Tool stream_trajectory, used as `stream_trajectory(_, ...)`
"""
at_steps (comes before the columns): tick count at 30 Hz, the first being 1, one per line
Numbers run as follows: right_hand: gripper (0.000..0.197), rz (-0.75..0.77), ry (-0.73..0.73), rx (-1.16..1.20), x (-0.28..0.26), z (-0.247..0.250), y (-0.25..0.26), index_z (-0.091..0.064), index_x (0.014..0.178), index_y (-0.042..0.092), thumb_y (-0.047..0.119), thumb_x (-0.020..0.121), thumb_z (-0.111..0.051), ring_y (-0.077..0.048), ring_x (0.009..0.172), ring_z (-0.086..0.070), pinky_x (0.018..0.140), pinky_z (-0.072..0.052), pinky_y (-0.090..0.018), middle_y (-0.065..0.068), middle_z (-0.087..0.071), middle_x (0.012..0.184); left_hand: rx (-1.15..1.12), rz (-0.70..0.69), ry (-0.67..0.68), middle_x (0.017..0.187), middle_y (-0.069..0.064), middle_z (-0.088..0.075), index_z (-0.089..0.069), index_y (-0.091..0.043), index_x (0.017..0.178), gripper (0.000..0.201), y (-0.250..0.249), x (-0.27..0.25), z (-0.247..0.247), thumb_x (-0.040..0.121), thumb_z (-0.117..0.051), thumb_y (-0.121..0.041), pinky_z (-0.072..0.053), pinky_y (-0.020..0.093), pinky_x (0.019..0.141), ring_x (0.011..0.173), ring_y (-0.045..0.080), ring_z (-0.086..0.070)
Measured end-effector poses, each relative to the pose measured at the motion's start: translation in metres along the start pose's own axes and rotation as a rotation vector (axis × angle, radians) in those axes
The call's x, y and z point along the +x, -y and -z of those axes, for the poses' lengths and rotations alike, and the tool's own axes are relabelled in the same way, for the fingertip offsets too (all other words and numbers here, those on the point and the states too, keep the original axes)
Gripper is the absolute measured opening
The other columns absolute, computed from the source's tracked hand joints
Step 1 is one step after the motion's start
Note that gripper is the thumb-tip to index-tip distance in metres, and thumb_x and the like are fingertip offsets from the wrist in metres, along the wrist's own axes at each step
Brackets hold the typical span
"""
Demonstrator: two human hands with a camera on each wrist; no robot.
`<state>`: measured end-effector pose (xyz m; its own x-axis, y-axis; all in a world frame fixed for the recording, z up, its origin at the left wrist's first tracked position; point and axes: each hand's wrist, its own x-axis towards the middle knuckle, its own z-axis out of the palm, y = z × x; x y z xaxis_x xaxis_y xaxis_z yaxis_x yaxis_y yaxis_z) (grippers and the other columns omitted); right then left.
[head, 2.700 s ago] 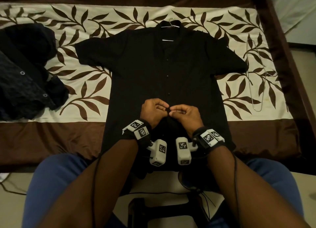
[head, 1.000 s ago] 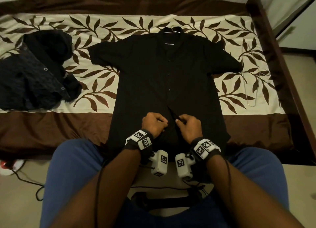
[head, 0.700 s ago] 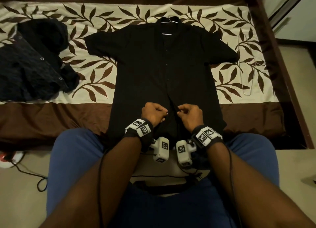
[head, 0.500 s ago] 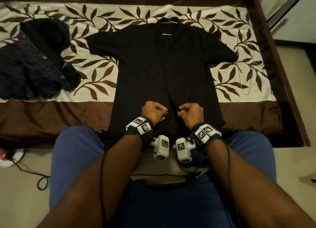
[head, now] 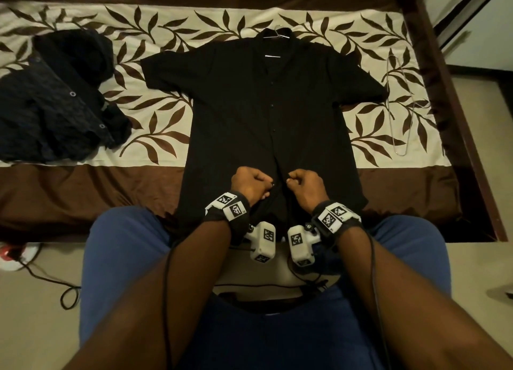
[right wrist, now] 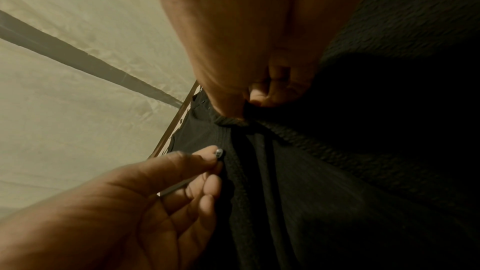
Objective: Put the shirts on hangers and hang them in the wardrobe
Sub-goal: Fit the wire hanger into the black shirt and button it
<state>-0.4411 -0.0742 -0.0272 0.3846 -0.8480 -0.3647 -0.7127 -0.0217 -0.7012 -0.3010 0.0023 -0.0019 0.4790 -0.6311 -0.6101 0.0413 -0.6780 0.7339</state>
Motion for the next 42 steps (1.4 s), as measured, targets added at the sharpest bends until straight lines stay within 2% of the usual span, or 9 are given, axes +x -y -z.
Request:
stream_trajectory(3, 0.004, -0.008, 0.001, 0.008, 0.004, 0.000, 0.002, -0.069, 0.093, 0.014, 0.015, 0.091, -0.066, -0.010, 0.071, -0.058, 0.066, -0.040, -0.019, 0.005, -0.062, 0.073, -0.001, 0.001, -0.002, 0.079, 0.009, -0.073, -0.072, -0.014, 0.078, 0.017, 0.000, -0.001, 0.000, 0.088, -0.068, 0.000, -0.055, 0.020, 0.057, 0.057, 0.012, -0.063)
stream_trajectory(6, 0.013, 0.004, -0.010, 0.036, 0.005, 0.000, 0.004, -0.066, 0.081, 0.014, 0.022, 0.090, -0.071, -0.005, 0.059, -0.053, 0.054, -0.038, -0.012, 0.005, -0.058, 0.064, -0.006, -0.001, -0.002, 0.079, 0.010, -0.073, -0.073, -0.014, 0.078, 0.018, 0.002, -0.001, -0.001, 0.088, -0.068, -0.001, -0.057, 0.022, 0.060, 0.057, 0.012, -0.063)
stream_trajectory(11, 0.009, -0.014, -0.042, 0.017, 0.006, -0.001, -0.002, -0.067, 0.086, 0.015, 0.022, 0.089, -0.071, -0.009, 0.063, -0.056, 0.061, -0.044, -0.022, 0.003, -0.061, 0.068, 0.002, 0.016, 0.005, 0.079, 0.009, -0.074, -0.073, -0.015, 0.077, 0.017, 0.003, 0.001, -0.001, 0.088, -0.068, -0.002, -0.055, 0.023, 0.060, 0.058, 0.012, -0.064)
stream_trajectory(16, 0.011, -0.032, -0.024, -0.081, 0.001, -0.002, -0.011, -0.071, 0.096, 0.020, 0.017, 0.085, -0.074, -0.015, 0.080, -0.065, 0.079, -0.053, -0.029, 0.005, -0.065, 0.078, 0.008, 0.036, 0.028, 0.081, 0.008, -0.074, -0.073, -0.014, 0.080, 0.015, 0.004, 0.002, 0.001, 0.088, -0.069, -0.003, -0.054, 0.021, 0.059, 0.060, 0.011, -0.065)
stream_trajectory(21, 0.004, 0.014, -0.037, -0.089, -0.005, 0.001, -0.008, -0.069, 0.088, 0.023, 0.022, 0.088, -0.073, -0.005, 0.069, -0.059, 0.065, -0.041, -0.019, 0.008, -0.063, 0.071, 0.001, 0.026, 0.038, 0.084, 0.010, -0.074, -0.073, -0.012, 0.083, 0.014, 0.004, 0.001, 0.001, 0.090, -0.067, -0.002, -0.055, 0.021, 0.059, 0.062, 0.013, -0.064)
stream_trajectory(24, 0.006, 0.002, -0.041, -0.044, -0.005, 0.003, -0.009, -0.071, 0.092, 0.020, 0.019, 0.087, -0.074, -0.004, 0.070, -0.058, 0.068, -0.039, -0.016, 0.008, -0.062, 0.074, 0.005, 0.019, 0.031, 0.083, 0.011, -0.075, -0.073, -0.012, 0.081, 0.014, 0.004, 0.001, 0.001, 0.089, -0.067, -0.001, -0.054, 0.020, 0.056, 0.059, 0.012, -0.063)
stream_trajectory(29, 0.019, -0.014, -0.052, -0.007, -0.004, 0.005, -0.011, -0.064, 0.071, 0.020, 0.022, 0.085, -0.076, -0.005, 0.058, -0.054, 0.057, -0.038, -0.017, 0.008, -0.058, 0.060, 0.008, 0.009, 0.021, 0.081, 0.010, -0.075, -0.072, -0.014, 0.077, 0.017, 0.004, 0.002, 0.000, 0.088, -0.068, -0.002, -0.054, 0.020, 0.055, 0.059, 0.012, -0.063)
stream_trajectory(33, 0.002, 0.035, -0.049, 0.030, -0.007, 0.004, -0.006, -0.072, 0.086, 0.016, 0.016, 0.088, -0.073, -0.004, 0.062, -0.055, 0.057, -0.037, -0.005, 0.006, -0.061, 0.066, 0.000, 0.004, 0.028, 0.078, 0.007, -0.073, -0.072, -0.015, 0.077, 0.018, 0.003, 0.001, 0.000, 0.089, -0.068, -0.002, -0.052, 0.020, 0.055, 0.058, 0.011, -0.063)
stream_trajectory(42, 0.018, -0.031, -0.051, 0.035, -0.010, 0.008, -0.006, -0.068, 0.074, 0.014, 0.025, 0.087, -0.074, -0.009, 0.059, -0.056, 0.057, -0.041, -0.019, 0.000, -0.064, 0.065, -0.016, -0.001, 0.030, 0.081, 0.010, -0.074, -0.073, -0.013, 0.078, 0.016, 0.003, 0.001, 0.003, 0.088, -0.068, -0.001, -0.055, 0.024, 0.062, 0.061, 0.013, -0.064)
